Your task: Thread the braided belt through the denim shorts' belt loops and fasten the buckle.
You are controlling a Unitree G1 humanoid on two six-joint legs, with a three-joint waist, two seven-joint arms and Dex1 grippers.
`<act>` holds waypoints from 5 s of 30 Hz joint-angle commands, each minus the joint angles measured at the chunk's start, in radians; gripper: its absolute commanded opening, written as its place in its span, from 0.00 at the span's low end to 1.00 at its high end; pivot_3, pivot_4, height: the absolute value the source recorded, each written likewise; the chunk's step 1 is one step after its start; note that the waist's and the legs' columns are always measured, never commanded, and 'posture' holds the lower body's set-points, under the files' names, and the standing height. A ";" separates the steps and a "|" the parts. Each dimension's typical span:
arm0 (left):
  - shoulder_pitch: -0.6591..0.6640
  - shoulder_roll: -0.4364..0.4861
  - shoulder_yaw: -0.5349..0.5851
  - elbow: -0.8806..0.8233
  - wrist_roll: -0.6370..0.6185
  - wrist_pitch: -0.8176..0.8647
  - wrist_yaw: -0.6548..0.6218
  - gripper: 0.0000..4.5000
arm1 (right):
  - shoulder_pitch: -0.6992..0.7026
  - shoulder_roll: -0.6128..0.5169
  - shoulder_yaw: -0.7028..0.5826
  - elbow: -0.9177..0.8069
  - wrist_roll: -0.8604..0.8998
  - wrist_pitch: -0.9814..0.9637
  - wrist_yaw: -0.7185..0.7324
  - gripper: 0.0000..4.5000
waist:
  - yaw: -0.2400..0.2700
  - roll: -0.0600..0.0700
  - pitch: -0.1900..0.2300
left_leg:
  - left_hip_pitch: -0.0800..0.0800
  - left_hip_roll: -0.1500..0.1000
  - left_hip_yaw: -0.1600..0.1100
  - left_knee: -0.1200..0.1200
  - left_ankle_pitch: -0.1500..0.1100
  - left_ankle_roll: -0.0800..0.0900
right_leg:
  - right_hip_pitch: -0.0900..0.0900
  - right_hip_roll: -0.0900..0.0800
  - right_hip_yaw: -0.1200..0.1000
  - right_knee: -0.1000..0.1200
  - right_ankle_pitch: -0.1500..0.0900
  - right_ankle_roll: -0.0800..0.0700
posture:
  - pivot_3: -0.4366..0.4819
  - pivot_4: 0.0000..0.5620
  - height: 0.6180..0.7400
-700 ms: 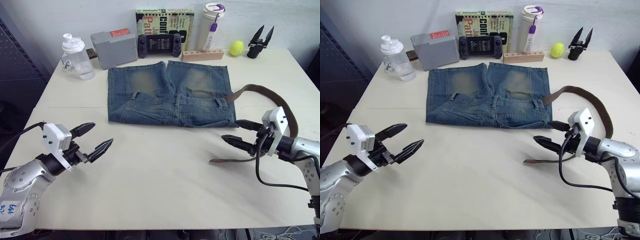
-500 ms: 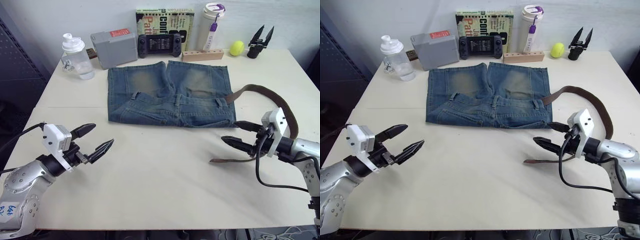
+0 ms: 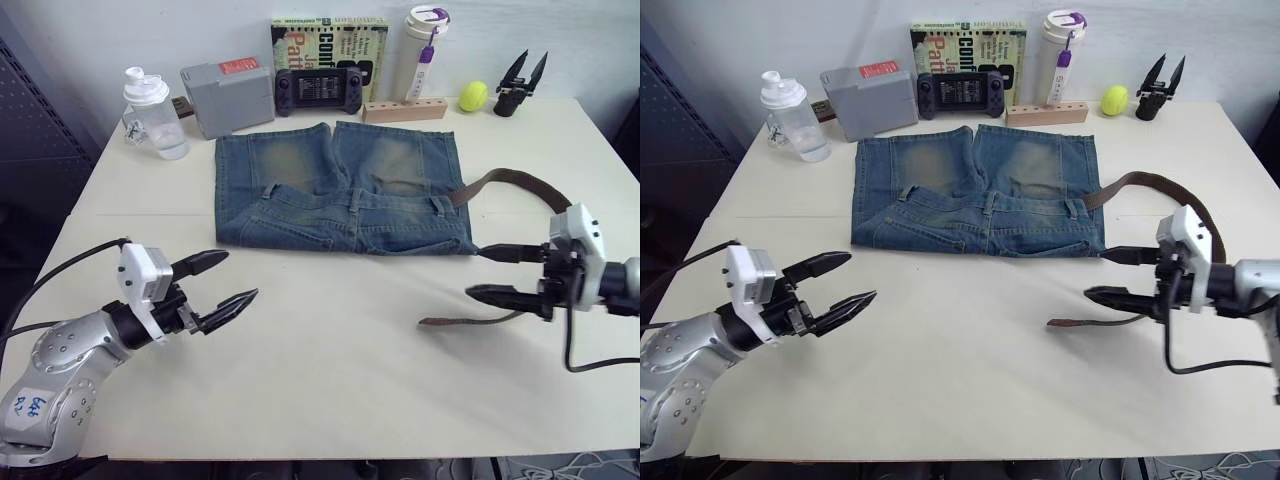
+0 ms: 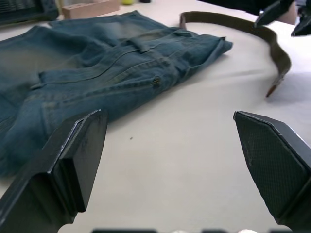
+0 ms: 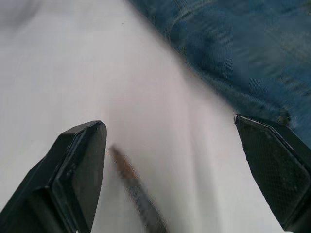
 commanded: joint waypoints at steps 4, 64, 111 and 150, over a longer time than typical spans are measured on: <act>-0.012 -0.023 -0.062 -0.103 -0.039 0.030 0.019 1.00 | -0.005 -0.040 0.181 0.061 -0.209 -0.146 0.073 0.99 | 0.001 -0.002 0.000 | 0.000 0.000 0.001 0.001 0.000 0.000 | 0.000 -0.001 0.001 0.000 0.000 0.000 | 0.48 0.27 0.88; -0.482 -0.126 -0.415 0.353 0.113 0.007 -0.354 0.27 | -0.242 0.294 0.360 -0.276 -0.320 -0.076 -0.174 0.00 | 0.000 -0.002 0.000 | -0.004 -0.001 -0.003 0.009 -0.001 -0.001 | 0.000 0.001 -0.002 0.002 0.000 0.000 | 0.48 0.27 0.88; -0.344 -0.390 -0.153 0.158 -0.531 0.426 0.107 0.00 | 0.230 0.892 0.005 -0.503 1.013 0.113 -1.102 1.00 | -0.001 -0.003 0.000 | -0.001 -0.001 -0.004 0.011 -0.002 0.001 | 0.000 0.001 0.005 0.005 0.001 0.001 | 0.48 0.27 0.88; -0.832 -0.199 -0.657 1.064 0.863 -0.776 0.218 0.99 | 0.189 0.935 -0.165 -0.423 1.128 -0.036 -1.190 0.00 | 0.001 -0.002 0.000 | -0.001 -0.002 0.004 0.004 -0.002 0.001 | -0.003 0.002 0.004 0.002 0.001 0.001 | 0.48 0.27 0.88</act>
